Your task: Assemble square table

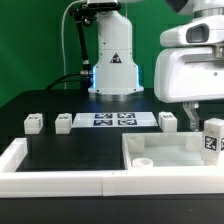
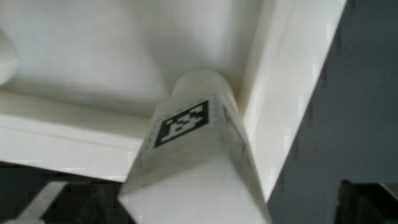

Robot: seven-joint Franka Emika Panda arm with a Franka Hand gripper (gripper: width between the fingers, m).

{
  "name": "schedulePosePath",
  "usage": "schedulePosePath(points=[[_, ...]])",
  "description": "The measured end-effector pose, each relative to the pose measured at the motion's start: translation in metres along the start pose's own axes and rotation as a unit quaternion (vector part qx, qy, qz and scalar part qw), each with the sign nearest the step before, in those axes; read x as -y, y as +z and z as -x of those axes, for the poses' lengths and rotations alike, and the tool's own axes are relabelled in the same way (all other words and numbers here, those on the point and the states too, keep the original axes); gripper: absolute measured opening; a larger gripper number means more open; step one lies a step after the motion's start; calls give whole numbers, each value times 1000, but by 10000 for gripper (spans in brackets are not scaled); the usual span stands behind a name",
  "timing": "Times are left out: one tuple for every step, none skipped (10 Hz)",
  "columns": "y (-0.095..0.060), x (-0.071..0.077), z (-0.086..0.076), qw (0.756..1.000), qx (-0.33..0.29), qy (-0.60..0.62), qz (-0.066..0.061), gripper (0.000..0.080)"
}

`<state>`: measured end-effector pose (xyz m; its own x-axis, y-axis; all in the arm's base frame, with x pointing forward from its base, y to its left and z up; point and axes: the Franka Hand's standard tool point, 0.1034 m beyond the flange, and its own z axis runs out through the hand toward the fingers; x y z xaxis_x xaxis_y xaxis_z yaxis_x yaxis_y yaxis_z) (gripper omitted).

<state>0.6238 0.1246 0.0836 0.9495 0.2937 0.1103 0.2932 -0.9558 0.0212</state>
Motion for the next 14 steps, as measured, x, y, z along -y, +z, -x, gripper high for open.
schedulePosePath(points=[[0,-2,0,999,0,-41,0,649],[0,-2,0,998,0,-69,0,649],[0,-4,0,995,0,-97,1,649],[0,-8,1,990,2,-143,5,649],[0,-11,1,984,3,-176,7,649],[0,-11,1,983,3,-182,8,649],[0,-12,2,983,3,-183,9,649],[0,-12,2,983,3,-182,9,649],[0,-12,2,983,3,-182,9,558],[0,-12,2,983,3,-182,9,558],[0,-12,2,983,3,-182,9,358],[0,-12,2,983,3,-182,9,293],[0,-12,2,983,3,-182,9,293],[0,-12,2,984,3,-179,9,293]])
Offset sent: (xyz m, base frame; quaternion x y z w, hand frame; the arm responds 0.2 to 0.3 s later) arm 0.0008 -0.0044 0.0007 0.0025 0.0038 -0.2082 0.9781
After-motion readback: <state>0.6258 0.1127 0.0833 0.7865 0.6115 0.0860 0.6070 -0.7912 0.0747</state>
